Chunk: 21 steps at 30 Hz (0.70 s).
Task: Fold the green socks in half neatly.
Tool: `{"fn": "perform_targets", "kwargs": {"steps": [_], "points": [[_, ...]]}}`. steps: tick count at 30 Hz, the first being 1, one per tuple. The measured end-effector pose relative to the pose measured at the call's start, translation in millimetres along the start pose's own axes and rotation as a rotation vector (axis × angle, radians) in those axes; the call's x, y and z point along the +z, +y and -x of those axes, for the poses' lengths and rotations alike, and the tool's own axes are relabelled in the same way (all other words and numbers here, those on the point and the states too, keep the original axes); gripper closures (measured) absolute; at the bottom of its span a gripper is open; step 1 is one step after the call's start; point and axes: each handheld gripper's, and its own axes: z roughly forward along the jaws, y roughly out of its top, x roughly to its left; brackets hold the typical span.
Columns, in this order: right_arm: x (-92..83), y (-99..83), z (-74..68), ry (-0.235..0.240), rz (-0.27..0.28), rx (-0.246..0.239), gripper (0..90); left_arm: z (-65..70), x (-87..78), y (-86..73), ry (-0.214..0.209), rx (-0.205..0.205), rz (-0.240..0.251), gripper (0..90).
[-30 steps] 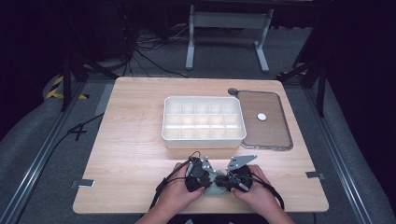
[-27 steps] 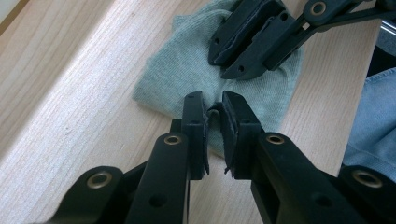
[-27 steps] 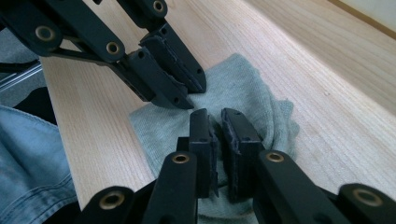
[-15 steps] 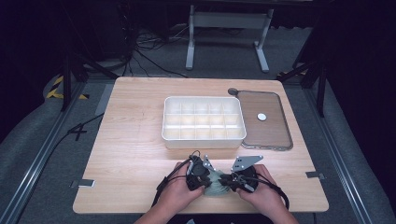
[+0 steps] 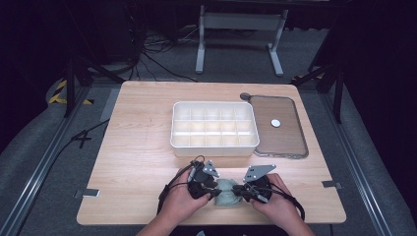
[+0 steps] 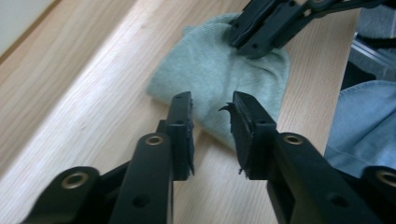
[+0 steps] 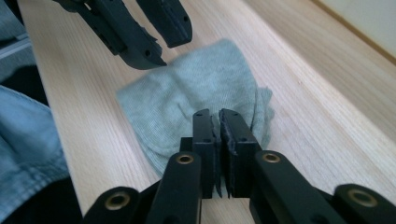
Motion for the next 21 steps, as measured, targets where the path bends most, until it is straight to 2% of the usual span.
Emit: {"fn": "perform_targets", "kwargs": {"steps": [2, 4, 6, 7, 9, 10, 14, 16, 21], "points": [[-5.0, 4.1, -0.5, 0.009, 0.022, -0.008, 84.9, -4.7, -4.3, -3.7, -0.004, -0.016, 0.010, 67.8], [-12.0, 7.4, -0.6, 0.012, 0.045, -0.003, 84.6, -7.1, -7.1, -7.8, -0.012, -0.014, 0.049, 68.0], [-17.0, 8.6, 0.5, 0.013, 0.058, 0.001, 84.3, -8.3, -7.5, -9.6, -0.021, -0.015, 0.058, 68.7], [-24.5, 8.8, 3.0, 0.006, 0.064, 0.013, 84.1, -9.8, -8.9, -12.0, -0.017, -0.011, 0.034, 70.4], [-27.2, 8.1, 4.7, -0.004, 0.063, 0.015, 84.0, -10.3, -7.4, -14.6, -0.016, -0.015, 0.050, 71.0], [-28.9, 6.8, 6.7, -0.011, 0.057, 0.022, 84.1, -10.9, -7.4, -15.5, -0.014, -0.018, 0.036, 71.4], [-24.0, 4.3, 7.5, 0.001, 0.034, 0.025, 84.2, -11.4, -4.7, -17.3, -0.033, -0.036, 0.006, 72.9], [-18.5, 4.8, 4.9, 0.010, 0.012, 0.016, 84.4, -11.0, -3.4, -16.6, -0.030, -0.017, -0.021, 73.1], [-6.2, 1.0, 5.3, -0.002, -0.035, 0.005, 85.1, -10.6, 3.8, -17.3, -0.045, -0.006, -0.037, 73.0]]}}
